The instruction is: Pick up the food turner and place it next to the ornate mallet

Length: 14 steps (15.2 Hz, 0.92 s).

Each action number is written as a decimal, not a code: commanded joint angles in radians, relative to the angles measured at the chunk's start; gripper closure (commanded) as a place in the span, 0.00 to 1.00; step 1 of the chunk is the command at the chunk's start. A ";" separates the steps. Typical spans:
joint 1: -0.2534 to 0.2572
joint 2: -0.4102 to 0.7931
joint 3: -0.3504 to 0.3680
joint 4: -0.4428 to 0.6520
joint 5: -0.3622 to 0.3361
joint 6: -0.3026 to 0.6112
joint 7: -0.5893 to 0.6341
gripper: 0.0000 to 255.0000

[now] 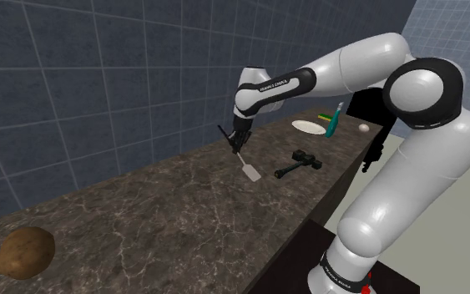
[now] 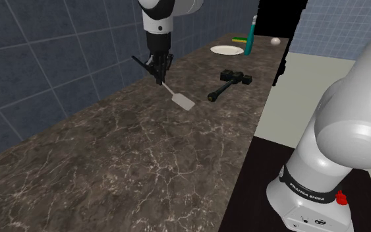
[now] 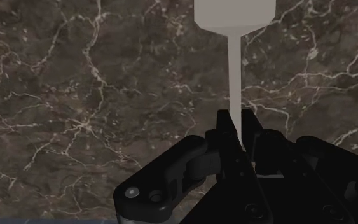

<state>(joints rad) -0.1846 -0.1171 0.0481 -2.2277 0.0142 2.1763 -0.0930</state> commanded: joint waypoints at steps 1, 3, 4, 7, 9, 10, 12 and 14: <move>0.000 0.009 0.000 -0.018 0.000 0.027 0.000 1.00; 0.000 0.021 0.000 -0.033 -0.001 0.055 0.000 1.00; 0.000 0.027 0.000 -0.041 -0.001 0.068 0.000 1.00; 0.000 0.047 0.001 -0.061 -0.002 0.109 0.000 1.00; 0.000 0.062 0.001 -0.074 -0.002 0.136 0.001 1.00; 0.000 0.069 0.001 -0.080 -0.003 0.150 0.001 1.00; 0.000 0.085 0.001 -0.092 -0.003 0.177 0.002 1.00; 0.000 0.101 0.001 -0.102 -0.004 0.203 0.002 1.00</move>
<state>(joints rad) -0.1846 -0.0207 0.0492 -2.3216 0.0100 2.3663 -0.0913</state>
